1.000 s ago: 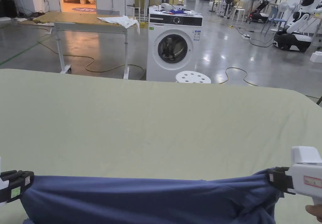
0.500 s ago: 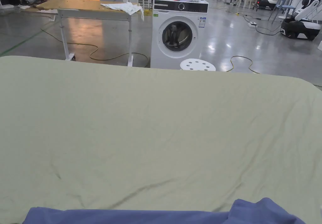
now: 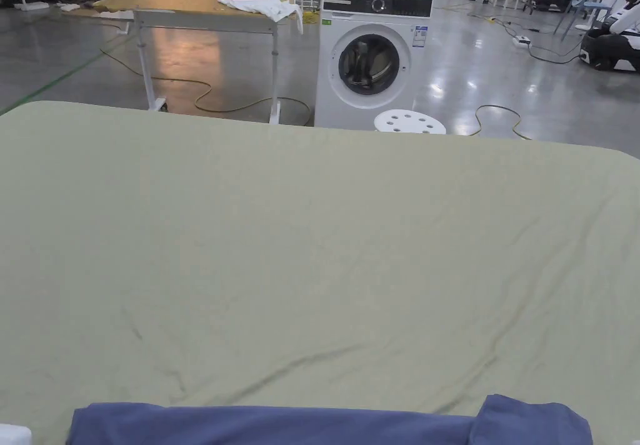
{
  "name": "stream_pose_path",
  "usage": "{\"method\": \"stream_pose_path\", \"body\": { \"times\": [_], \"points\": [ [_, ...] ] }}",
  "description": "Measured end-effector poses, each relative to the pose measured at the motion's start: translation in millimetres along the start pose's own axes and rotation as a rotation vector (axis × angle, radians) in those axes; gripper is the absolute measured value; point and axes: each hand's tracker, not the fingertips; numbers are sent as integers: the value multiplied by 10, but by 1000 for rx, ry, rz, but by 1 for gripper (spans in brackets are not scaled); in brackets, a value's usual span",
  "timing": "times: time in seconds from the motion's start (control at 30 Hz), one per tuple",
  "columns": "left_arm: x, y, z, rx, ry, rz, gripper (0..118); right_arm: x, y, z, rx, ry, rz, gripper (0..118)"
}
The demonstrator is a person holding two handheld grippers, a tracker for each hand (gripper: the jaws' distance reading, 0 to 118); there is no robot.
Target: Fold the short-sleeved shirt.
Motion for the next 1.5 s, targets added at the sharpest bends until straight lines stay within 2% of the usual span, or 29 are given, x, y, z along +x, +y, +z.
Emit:
{"method": "stream_pose_path", "body": {
  "times": [0.03, 0.2, 0.4, 0.43, 0.53, 0.63, 0.67, 0.73, 0.8, 0.87, 1.13, 1.23, 1.4, 1.5],
  "points": [
    [23, 46, 15, 13, 12, -5, 61, 7, 37, 91, 31, -11, 2, 61],
    [90, 287, 31, 170, 15, 2, 62, -56, 278, 523, 255, -97, -57, 65],
    [467, 674, -36, 352, 67, -44, 61, -406, 591, 578, 594, -53, -176, 65],
    [540, 737, -50, 389, 81, -55, 61, -498, 641, 552, 636, -60, -176, 65],
    [690, 882, -98, 500, 95, -58, 54, -765, 795, 482, 746, -40, -195, 64],
    [867, 1046, -44, 605, 104, -61, 38, -978, 924, 465, 822, 18, -210, 61],
    [915, 1087, -26, 641, 123, -74, 35, -1047, 969, 460, 840, 24, -211, 57],
    [1007, 1150, 12, 708, 153, -111, 27, -1175, 1017, 471, 897, 15, -210, 37],
    [1065, 1182, 65, 769, 171, -136, 14, -1271, 1036, 498, 945, -11, -199, 8],
    [1109, 1211, 119, 801, 196, -140, 1, -1329, 1049, 513, 973, -13, -216, 5],
    [851, 1204, 271, 748, 198, -83, 0, -1360, 1152, 514, 977, -7, -219, 0],
    [552, 1122, 292, 612, 184, -36, 0, -1354, 1168, 506, 966, 5, -195, 0],
    [-63, 847, 310, 387, 21, 67, 0, -1362, 1180, 407, 920, 57, -161, 0],
    [-392, 642, 215, 191, -73, 92, 0, -1395, 1172, 363, 899, 82, -145, 0]
  ]
}}
